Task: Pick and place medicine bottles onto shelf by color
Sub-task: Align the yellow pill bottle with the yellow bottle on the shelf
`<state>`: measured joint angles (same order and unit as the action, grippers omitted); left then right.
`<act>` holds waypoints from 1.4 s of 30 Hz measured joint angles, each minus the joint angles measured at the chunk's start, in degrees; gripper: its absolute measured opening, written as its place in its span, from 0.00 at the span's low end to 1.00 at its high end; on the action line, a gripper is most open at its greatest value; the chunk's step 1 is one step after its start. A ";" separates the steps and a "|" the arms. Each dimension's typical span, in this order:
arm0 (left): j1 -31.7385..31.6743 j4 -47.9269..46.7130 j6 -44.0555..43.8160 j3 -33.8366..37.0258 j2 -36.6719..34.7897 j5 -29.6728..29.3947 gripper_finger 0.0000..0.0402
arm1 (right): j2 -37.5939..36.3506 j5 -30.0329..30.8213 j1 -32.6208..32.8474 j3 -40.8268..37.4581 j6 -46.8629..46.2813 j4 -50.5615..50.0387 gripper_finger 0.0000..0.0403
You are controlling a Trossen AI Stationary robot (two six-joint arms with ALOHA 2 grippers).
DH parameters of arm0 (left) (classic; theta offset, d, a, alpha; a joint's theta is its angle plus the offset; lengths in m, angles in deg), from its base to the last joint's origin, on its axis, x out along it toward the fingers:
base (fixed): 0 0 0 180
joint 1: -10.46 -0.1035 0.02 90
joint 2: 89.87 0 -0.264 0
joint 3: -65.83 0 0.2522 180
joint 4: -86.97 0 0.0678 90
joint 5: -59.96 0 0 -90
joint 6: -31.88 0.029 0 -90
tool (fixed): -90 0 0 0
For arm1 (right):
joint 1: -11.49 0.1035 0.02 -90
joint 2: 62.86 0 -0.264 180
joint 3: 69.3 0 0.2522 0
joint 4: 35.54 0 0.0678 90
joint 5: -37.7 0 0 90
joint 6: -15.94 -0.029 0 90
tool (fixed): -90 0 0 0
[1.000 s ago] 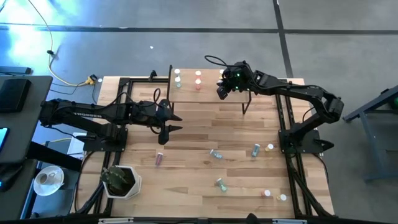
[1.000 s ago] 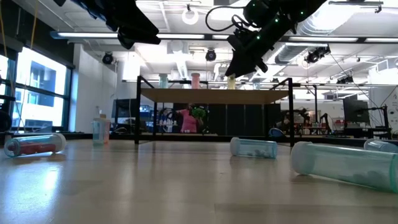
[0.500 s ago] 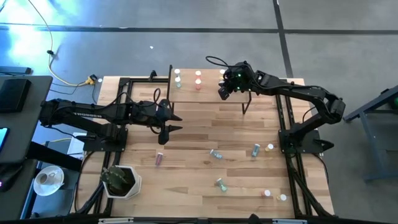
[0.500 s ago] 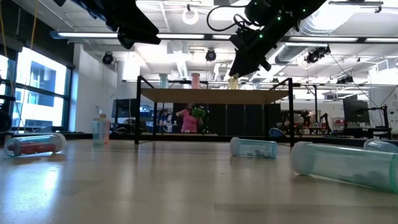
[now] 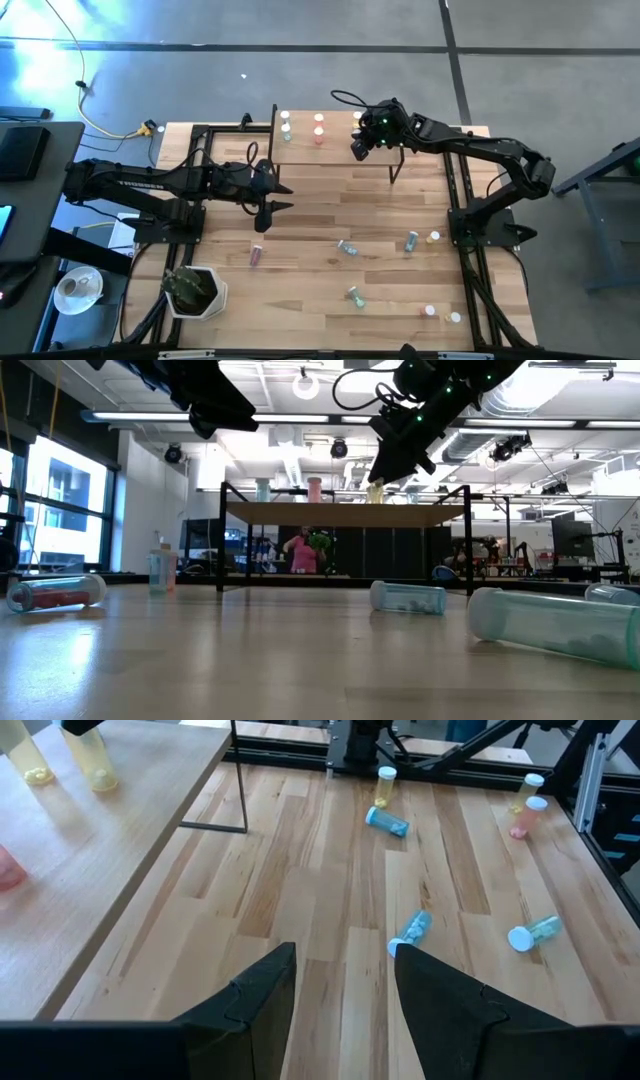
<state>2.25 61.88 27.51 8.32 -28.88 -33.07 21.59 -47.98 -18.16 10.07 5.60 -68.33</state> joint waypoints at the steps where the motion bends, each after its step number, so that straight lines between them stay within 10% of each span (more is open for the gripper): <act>1: 0.00 0.00 0.01 0.00 0.00 0.00 0.41 | 0.00 -0.02 0.00 0.00 -0.04 0.00 0.25; 13: 0.00 0.00 0.01 0.00 0.00 0.00 0.41 | 0.09 -0.26 -0.02 -0.13 1.11 -0.37 0.42; 42: 0.00 0.00 -0.12 0.00 0.00 0.00 0.41 | -8.92 -4.21 -0.45 0.00 10.84 0.41 0.41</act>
<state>2.25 61.88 27.39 8.32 -28.88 -33.07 12.66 -52.20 -18.61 10.07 16.44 -67.91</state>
